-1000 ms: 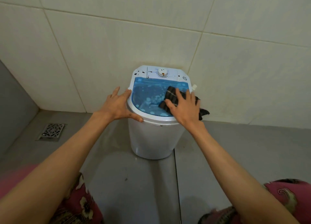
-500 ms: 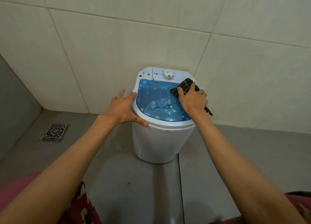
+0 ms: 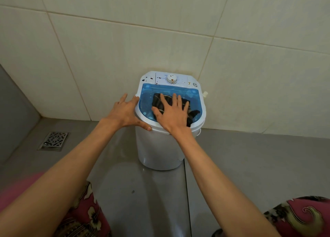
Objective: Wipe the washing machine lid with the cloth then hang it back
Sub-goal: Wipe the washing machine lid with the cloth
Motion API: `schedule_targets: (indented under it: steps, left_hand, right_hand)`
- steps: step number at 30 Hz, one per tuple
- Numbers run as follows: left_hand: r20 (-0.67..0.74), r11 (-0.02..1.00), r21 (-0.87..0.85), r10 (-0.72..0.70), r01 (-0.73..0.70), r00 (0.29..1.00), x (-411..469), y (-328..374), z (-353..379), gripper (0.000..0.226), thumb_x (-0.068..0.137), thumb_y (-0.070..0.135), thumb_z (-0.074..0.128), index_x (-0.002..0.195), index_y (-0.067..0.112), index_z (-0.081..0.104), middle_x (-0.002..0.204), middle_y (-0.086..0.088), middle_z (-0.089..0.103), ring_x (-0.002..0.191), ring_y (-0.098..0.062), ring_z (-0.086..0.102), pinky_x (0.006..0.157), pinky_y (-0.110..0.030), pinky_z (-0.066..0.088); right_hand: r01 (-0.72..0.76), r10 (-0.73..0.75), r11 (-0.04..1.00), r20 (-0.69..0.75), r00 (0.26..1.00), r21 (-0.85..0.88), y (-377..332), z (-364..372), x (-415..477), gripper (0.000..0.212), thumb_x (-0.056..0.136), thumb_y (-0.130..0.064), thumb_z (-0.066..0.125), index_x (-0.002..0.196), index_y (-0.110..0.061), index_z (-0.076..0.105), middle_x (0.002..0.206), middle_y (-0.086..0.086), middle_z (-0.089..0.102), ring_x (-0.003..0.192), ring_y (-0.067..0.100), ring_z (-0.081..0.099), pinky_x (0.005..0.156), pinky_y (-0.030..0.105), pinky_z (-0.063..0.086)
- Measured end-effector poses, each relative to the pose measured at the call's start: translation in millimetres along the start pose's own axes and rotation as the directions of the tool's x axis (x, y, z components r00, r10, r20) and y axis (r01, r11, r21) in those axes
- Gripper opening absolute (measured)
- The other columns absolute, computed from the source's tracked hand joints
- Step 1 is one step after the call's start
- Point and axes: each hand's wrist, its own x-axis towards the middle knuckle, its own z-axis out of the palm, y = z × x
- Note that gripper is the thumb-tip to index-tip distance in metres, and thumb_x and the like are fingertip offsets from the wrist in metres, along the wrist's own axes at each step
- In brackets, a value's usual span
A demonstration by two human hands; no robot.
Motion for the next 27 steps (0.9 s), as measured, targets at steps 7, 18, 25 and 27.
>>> schedule_targets:
  steps: [7, 18, 25, 27]
  left_hand:
    - [-0.002, 0.999, -0.036, 0.016, -0.016, 1.000, 1.0, -5.0, 1.1, 0.128, 0.047, 0.076, 0.077, 0.152, 0.028, 0.020, 0.159, 0.002, 0.030, 0.150, -0.035, 0.004, 0.117, -0.055, 0.016]
    - [-0.025, 0.997, -0.080, 0.019, -0.021, 0.999, 6.2, -14.2, 8.8, 0.138, 0.036, 0.088, 0.068, 0.152, 0.031, 0.017, 0.159, 0.002, 0.031, 0.150, -0.034, 0.004, 0.118, -0.055, 0.018]
    - [0.009, 0.996, -0.069, -0.048, 0.048, 0.999, -0.6, -4.4, 5.1, 0.143, 0.044, 0.074, 0.080, 0.156, 0.022, 0.007, 0.164, -0.005, 0.015, 0.151, -0.030, -0.006, 0.119, -0.051, 0.011]
    - [0.076, 0.993, -0.053, -0.098, 0.102, 0.992, -0.3, -2.4, -0.8, 0.150, 0.046, 0.069, 0.083, 0.156, 0.018, -0.004, 0.165, -0.007, 0.001, 0.150, -0.027, -0.013, 0.119, -0.050, 0.007]
  right_hand:
    - [-0.074, 0.075, 0.997, -0.038, 0.996, 0.019, 43.6, -5.5, 4.0, 0.063, 0.096, -0.063, 0.031, 0.154, -0.039, 0.022, 0.163, 0.014, 0.013, 0.150, 0.038, -0.001, 0.117, 0.062, 0.000]
    - [-0.402, 0.402, 0.915, 0.063, 0.913, -0.006, 45.8, -17.3, 68.3, 0.072, 0.097, -0.064, 0.018, 0.158, -0.025, 0.010, 0.160, 0.030, 0.006, 0.145, 0.052, 0.001, 0.113, 0.068, 0.001]
    - [0.057, -0.055, 0.998, 0.117, 0.992, -0.014, -26.5, 1.4, 37.8, 0.056, 0.103, -0.048, 0.015, 0.157, -0.035, 0.010, 0.165, 0.012, -0.001, 0.150, 0.036, -0.010, 0.117, 0.059, -0.009]
    - [0.096, -0.096, 0.995, 0.161, 0.982, 0.013, -25.1, 0.2, 30.9, 0.055, 0.103, -0.047, 0.017, 0.157, -0.035, 0.011, 0.165, 0.011, -0.001, 0.151, 0.033, -0.011, 0.118, 0.057, -0.010]
